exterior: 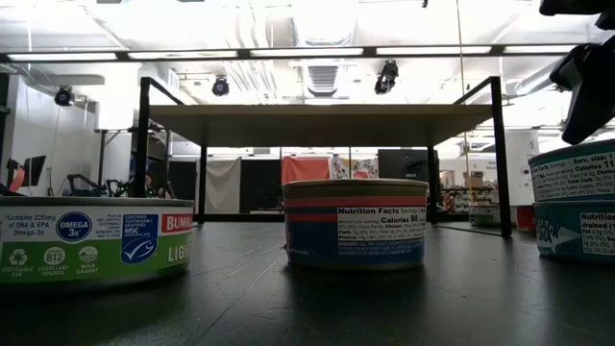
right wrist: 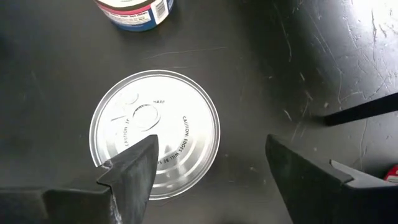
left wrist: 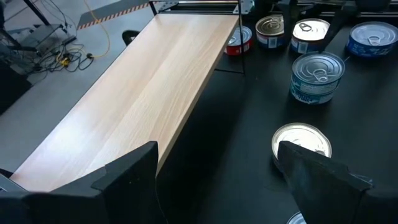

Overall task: Stack canned seafood by type on shelf
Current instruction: Put the light green tuna can on the shelf

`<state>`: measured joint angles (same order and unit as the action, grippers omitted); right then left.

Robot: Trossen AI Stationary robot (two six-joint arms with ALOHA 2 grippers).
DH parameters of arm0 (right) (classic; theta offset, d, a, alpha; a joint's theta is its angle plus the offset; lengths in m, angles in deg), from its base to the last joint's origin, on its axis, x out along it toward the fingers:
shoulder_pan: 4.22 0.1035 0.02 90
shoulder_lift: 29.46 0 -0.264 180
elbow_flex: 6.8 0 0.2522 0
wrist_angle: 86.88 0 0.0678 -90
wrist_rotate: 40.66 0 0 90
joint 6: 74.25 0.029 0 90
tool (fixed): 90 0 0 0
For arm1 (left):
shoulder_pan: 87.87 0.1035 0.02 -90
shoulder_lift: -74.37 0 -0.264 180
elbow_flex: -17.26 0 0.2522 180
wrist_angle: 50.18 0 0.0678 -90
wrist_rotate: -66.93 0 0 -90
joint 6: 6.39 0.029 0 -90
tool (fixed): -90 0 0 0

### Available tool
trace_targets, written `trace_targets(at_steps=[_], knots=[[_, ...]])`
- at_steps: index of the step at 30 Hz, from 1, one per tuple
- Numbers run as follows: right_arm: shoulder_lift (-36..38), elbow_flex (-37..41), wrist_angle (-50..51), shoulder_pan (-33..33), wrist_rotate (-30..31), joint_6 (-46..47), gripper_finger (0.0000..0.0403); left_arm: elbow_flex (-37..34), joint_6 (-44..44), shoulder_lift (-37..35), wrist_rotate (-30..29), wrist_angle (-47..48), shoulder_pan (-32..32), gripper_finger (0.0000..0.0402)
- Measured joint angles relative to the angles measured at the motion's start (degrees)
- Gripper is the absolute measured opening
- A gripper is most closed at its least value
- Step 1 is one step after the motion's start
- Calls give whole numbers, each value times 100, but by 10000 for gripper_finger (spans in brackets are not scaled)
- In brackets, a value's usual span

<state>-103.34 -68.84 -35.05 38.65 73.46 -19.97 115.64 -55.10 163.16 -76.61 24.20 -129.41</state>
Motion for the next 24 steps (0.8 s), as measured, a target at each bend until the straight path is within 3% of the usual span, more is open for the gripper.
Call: trace_targets(at_steps=[9,24], knots=[[-4,374,-554,0,32,138,261,0,0,0,0,0,0,315],[-4,480,-763,2,291,294,264,-108,-4,7,-13,-49,0,315]])
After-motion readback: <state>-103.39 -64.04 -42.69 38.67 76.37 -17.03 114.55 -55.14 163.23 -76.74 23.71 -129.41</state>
